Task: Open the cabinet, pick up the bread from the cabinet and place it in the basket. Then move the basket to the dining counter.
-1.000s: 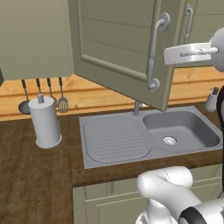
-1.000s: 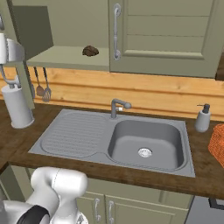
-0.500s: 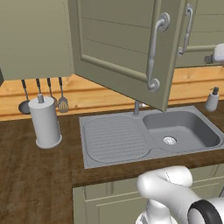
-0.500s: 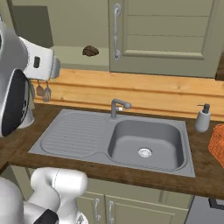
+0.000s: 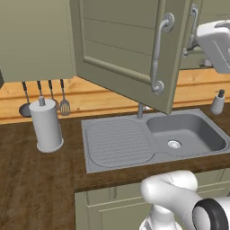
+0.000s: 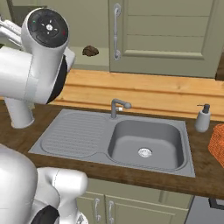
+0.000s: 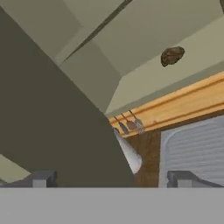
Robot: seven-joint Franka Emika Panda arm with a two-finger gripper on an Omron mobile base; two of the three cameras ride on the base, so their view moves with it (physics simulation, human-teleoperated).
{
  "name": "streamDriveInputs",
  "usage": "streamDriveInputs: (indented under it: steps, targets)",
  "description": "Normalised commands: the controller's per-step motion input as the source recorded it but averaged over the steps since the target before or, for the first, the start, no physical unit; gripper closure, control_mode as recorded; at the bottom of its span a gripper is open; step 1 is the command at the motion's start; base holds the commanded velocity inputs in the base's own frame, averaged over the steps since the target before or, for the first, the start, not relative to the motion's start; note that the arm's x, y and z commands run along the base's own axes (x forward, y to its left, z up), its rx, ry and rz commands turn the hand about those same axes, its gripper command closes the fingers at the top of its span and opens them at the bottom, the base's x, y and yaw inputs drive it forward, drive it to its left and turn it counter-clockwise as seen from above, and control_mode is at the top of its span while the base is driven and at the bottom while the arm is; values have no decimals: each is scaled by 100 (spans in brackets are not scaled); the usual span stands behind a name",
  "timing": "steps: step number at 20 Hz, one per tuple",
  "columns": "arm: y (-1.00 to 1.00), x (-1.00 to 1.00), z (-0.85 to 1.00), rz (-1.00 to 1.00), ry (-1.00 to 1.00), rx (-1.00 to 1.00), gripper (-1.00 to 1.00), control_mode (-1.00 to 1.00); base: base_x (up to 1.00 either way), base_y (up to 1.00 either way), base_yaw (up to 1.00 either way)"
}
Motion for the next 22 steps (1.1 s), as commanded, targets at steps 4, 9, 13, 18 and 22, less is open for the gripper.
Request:
streamDriveInputs:
  steps: [4,9,13,18,22]
  targets:
    - [0,27,-31,2,25,33,-100,-100,0,0,0]
    - [0,51,-15,0,20,35,-100,-100,0,0,0]
    - [-1,58,0,2,18,33,-100,-100,0,0,0]
    - [5,42,0,5,9,16,-100,-100,0,0,0]
    - [68,0,0,5,0,0,-100,-100,0,0,0]
